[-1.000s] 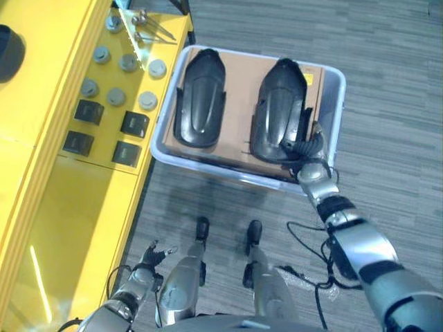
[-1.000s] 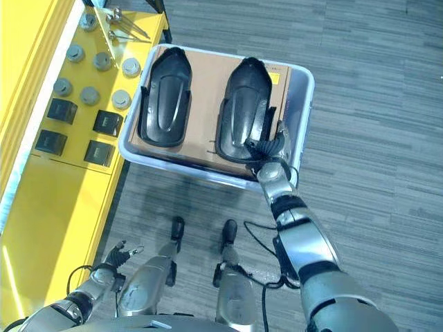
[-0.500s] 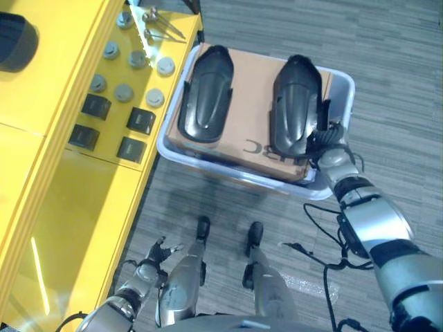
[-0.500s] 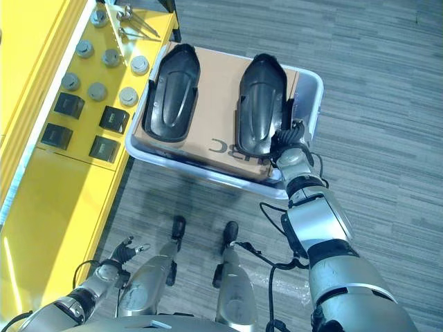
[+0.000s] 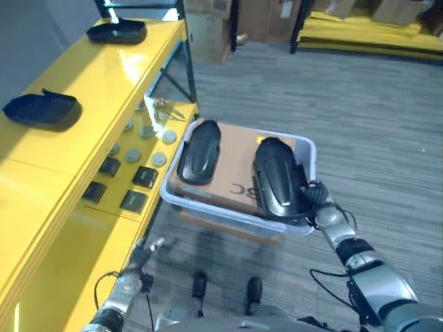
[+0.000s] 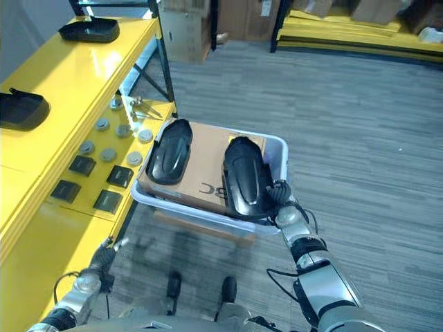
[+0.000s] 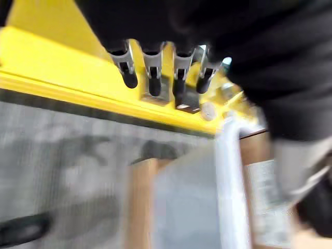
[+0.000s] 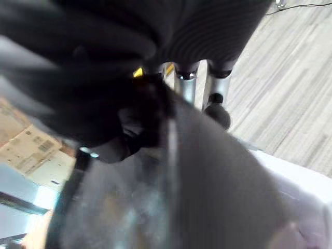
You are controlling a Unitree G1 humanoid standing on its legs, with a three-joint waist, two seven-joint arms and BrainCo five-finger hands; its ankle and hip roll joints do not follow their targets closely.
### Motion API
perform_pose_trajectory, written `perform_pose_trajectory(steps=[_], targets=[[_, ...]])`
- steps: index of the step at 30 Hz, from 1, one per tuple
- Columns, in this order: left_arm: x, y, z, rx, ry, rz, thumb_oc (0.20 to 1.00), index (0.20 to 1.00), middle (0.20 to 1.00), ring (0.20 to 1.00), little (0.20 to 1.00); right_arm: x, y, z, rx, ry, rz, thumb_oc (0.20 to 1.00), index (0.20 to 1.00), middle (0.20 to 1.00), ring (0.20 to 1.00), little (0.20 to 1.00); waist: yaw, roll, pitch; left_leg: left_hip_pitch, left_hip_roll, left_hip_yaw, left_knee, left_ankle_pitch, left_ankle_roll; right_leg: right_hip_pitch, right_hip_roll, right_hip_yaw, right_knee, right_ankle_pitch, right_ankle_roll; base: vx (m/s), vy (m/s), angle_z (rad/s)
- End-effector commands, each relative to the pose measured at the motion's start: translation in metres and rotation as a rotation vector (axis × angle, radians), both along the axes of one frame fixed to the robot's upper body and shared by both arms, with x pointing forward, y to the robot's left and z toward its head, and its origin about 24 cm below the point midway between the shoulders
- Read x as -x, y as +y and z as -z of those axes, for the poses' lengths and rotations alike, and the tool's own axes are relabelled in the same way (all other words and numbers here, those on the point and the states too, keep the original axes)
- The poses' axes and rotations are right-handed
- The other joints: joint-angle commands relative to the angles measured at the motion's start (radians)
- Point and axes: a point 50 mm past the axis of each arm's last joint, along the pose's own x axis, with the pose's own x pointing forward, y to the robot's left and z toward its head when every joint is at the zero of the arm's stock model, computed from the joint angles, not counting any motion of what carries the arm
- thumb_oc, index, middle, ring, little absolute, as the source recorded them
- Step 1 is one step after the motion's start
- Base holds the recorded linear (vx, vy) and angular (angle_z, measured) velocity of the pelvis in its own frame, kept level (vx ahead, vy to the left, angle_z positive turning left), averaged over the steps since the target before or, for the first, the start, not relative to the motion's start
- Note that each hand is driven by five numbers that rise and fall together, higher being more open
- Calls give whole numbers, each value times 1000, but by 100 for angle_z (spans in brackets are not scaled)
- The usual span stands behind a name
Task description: Move parts from the plastic box to the shelf.
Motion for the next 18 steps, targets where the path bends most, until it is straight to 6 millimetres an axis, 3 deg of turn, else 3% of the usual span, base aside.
perform_pose_trajectory(steps=[1,5,8,9,10,12,15,17,18], targets=[[-26,12,-35,-36,-189,5,1000,1000,1000,1000,1000,-15,-4,-51,124,-208,-72,200,200,200,200,200,23,-58,-64,34,53,22,-7,-32,-53,63,-123,22,26,-60,113,55,-51,-12],[-45,-2,-82,77,-388,82,1000,1000,1000,1000,1000,-9,1,-103,416,-365,-195,200,200,200,200,200,12,-57,-97,74,57,30,-5,-48,-49,91,-119,31,31,-78,111,30,-42,-19],[-49,-17,-91,261,-417,104,1000,1000,1000,1000,1000,-3,12,-128,454,-487,-235,200,200,200,200,200,-7,-52,-117,98,61,37,-4,-57,-47,109,-115,39,34,-87,108,38,-28,-4],[-48,-17,-90,262,-417,104,1000,1000,1000,1000,1000,-2,12,-128,454,-486,-234,200,200,200,200,200,-6,-52,-116,99,61,37,-4,-57,-47,110,-114,39,34,-87,108,30,-28,-19],[-50,-36,-94,425,-409,142,1000,1000,1000,1000,1000,3,26,-144,474,-578,-279,200,200,200,200,200,-19,-46,-126,110,63,40,-1,-62,-45,118,-111,45,37,-94,105,42,-27,-18],[-53,-71,-84,735,-333,114,1000,1000,1000,1000,1000,1,49,-155,523,-629,-363,200,200,200,200,200,-39,-40,-136,130,66,47,-1,-68,-45,131,-109,55,38,-98,102,48,-29,-11],[-58,-95,-89,797,-308,176,1000,1000,1000,1000,1000,0,63,-160,558,-657,-426,200,200,200,200,200,-53,-38,-145,145,67,50,-2,-73,-44,145,-106,58,38,-102,100,22,-4,1],[-58,-101,-89,834,-294,174,1000,1000,1000,1000,1000,-1,68,-161,565,-665,-444,200,200,200,200,200,-57,-37,-146,151,68,52,-3,-75,-44,149,-104,60,38,-104,100,17,-3,0],[-61,-114,-90,892,-267,177,1000,1000,1000,1000,1000,-3,80,-161,555,-670,-484,200,200,200,200,200,-63,-36,-151,155,69,55,-2,-77,-43,153,-103,63,37,-106,99,22,-4,-4]])
